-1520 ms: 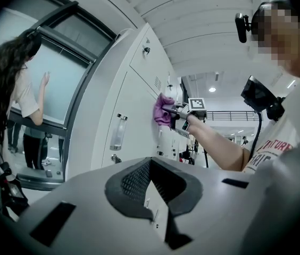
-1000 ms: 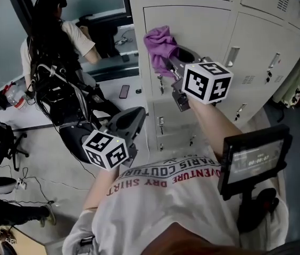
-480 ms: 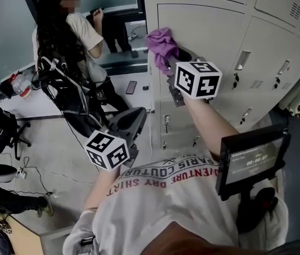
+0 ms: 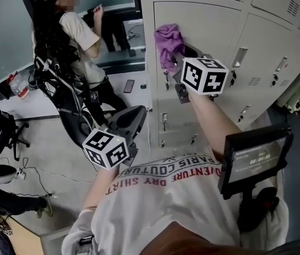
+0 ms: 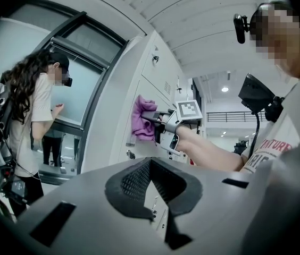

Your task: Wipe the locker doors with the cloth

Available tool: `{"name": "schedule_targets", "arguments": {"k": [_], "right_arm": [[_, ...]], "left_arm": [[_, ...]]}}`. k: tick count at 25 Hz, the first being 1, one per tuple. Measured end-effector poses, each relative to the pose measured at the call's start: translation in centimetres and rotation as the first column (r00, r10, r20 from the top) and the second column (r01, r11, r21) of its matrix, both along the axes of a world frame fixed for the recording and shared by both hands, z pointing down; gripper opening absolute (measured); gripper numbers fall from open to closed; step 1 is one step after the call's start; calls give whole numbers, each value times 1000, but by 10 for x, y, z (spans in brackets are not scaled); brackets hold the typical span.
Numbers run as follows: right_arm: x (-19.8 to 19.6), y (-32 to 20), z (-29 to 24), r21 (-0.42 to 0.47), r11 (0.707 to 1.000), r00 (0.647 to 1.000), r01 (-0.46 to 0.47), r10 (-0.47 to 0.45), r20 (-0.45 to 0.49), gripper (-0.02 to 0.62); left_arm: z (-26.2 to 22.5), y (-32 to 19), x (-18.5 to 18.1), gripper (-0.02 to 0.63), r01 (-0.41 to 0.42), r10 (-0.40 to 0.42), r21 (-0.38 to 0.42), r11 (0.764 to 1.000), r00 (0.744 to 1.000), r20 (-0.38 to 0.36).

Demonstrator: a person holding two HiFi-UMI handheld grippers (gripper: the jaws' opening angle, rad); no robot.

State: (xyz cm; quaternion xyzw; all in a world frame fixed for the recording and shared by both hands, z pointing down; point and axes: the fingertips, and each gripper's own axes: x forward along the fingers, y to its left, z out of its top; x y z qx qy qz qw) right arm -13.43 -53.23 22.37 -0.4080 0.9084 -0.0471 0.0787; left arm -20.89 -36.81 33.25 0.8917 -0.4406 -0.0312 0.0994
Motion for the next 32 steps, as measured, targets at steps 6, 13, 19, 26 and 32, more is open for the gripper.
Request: {"name": "schedule_targets", "arguments": {"k": [6,13,19,26,32], "right_arm": [[36,-7,1,0,998,998,-62,62,7,67],[89,-17,2,-5,989,988,-150,150,35,67],[150,-33,5,-20,971,970,-239,239,52,67],[203,-43,9,-40,942,940,-332,334,63,67],[228,-46,13,-51,926,923,-373,377,79,67]], "left_arm": [[-1,-2,11,2,-23,23,1,1000,1000,7],[-1,-6,26,2,-56,56,-7,998,998,17],[0,-20,50,2,-91,91,-22,996,996,21],[2,-27,68,2,-136,137,-29,990,990,26],[2,-32,75,2,-153,154,-29,988,988,26]]}}
